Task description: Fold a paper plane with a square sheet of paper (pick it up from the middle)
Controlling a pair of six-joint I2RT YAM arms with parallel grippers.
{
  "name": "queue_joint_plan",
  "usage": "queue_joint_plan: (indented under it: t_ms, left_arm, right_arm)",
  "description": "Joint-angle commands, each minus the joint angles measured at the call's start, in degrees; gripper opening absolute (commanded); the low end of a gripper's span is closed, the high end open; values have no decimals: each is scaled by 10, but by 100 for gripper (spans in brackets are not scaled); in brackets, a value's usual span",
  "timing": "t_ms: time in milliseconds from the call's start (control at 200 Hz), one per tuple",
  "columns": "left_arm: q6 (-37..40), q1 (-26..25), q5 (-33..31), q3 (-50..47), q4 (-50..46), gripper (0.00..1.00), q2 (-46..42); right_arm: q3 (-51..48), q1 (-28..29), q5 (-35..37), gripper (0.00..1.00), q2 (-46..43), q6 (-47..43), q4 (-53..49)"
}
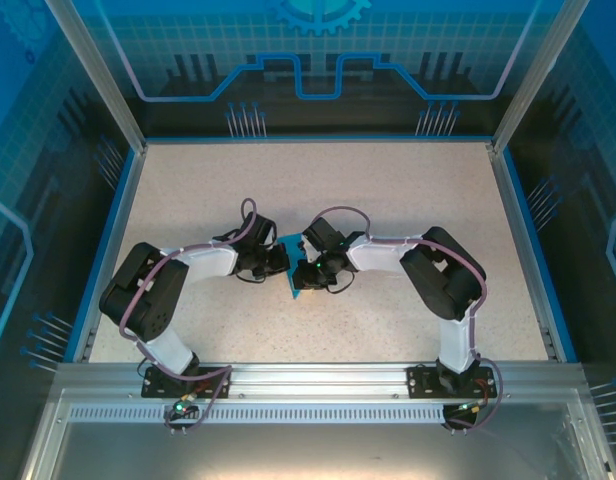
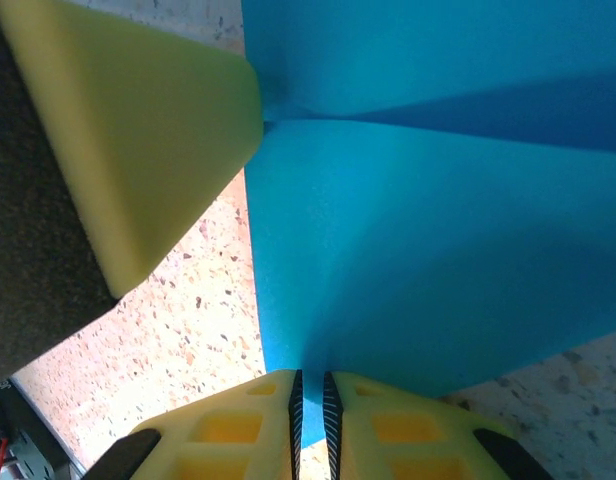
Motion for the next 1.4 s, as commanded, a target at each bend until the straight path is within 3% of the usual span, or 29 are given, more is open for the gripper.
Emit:
queue_joint_plan:
  t_ms: [0,250,355,455,595,770,1050,1390]
  left_arm:
    - [14,-2,-37,20,-23,3,10]
    - [-11,-2,-60,11,-38,29,-47]
    - [-32,-2,-50,-16,-26,32,-81]
    - [-66,-4,-28,-62,5,27,-110]
    - [-127,-10,10,-139,72,11,-145]
    - [-176,-34,51,-185,134,4,-161]
    - [-229,-75,61,-204,196,0,-143]
    - [-234,-79,52,-197,200,0,-96]
  right_arm:
    - [-16,-5,22,18,23,16,-26]
    - [-15,-6,17,17,25,24,-29]
    - [-14,-7,15,15,25,30,-31]
    - [-13,-10,12,13,27,38,-35]
    - [-10,-16,2,9,29,51,-39]
    - [-3,-20,-7,7,39,61,-48]
    - [-3,-26,-20,6,50,79,-43]
    - [-10,-33,-35,5,49,90,-31]
